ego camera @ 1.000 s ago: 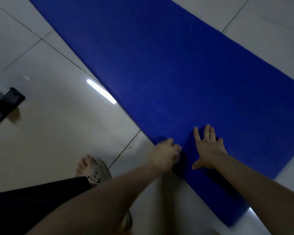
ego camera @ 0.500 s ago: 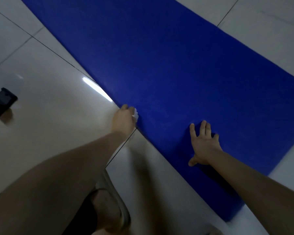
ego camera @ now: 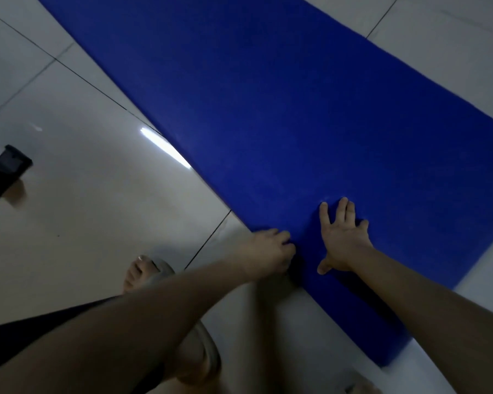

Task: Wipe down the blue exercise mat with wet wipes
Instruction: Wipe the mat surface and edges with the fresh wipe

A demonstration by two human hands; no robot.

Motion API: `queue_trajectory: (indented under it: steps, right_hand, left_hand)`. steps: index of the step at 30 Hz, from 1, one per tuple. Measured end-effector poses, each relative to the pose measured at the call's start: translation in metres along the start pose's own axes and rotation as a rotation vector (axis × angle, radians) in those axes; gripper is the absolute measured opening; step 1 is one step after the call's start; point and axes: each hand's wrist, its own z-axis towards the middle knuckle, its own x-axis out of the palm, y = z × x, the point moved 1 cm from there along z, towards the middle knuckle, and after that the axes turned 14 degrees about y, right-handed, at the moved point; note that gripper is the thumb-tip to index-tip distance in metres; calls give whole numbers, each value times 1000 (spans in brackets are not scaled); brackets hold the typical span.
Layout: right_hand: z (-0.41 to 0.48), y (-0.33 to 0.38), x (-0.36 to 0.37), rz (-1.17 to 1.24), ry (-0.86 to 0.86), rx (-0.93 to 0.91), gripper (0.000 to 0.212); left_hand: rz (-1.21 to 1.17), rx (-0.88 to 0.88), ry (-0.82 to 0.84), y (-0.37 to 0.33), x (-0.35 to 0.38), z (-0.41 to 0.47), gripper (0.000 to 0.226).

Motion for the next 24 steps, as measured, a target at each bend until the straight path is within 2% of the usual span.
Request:
queue_trajectory:
  steps: [2, 6, 8, 10, 13, 19, 22, 24]
  right_hand:
    - [1, 0, 1, -2, -12, -5, 159]
    - [1, -1, 3, -5, -15, -5, 160]
    - [2, 0, 3, -4, -14, -7, 160]
    - [2, 0, 2, 0, -19, -9, 160]
    - [2, 0, 1, 4, -13, -4, 161]
    - [2, 3, -1, -2, -4, 1, 161]
    - [2, 2, -1, -4, -1, 7, 159]
    - [2, 2, 0, -7, 2, 12, 158]
  left_hand:
    - [11, -75, -89, 33, -12, -1, 28]
    - [-127, -473, -300, 115, -46, -11, 26]
    - [-160, -612, -356, 141, -59, -12, 27]
    - [-214, -700, -423, 147, -60, -8, 27]
    - [-321, -776, -516, 120, -46, -4, 29]
    - [-417, -621, -297, 18, -2, 1, 26]
    - [-414, -395, -201, -38, 13, 6, 14]
    - [-343, -216, -146, -51, 16, 8, 12]
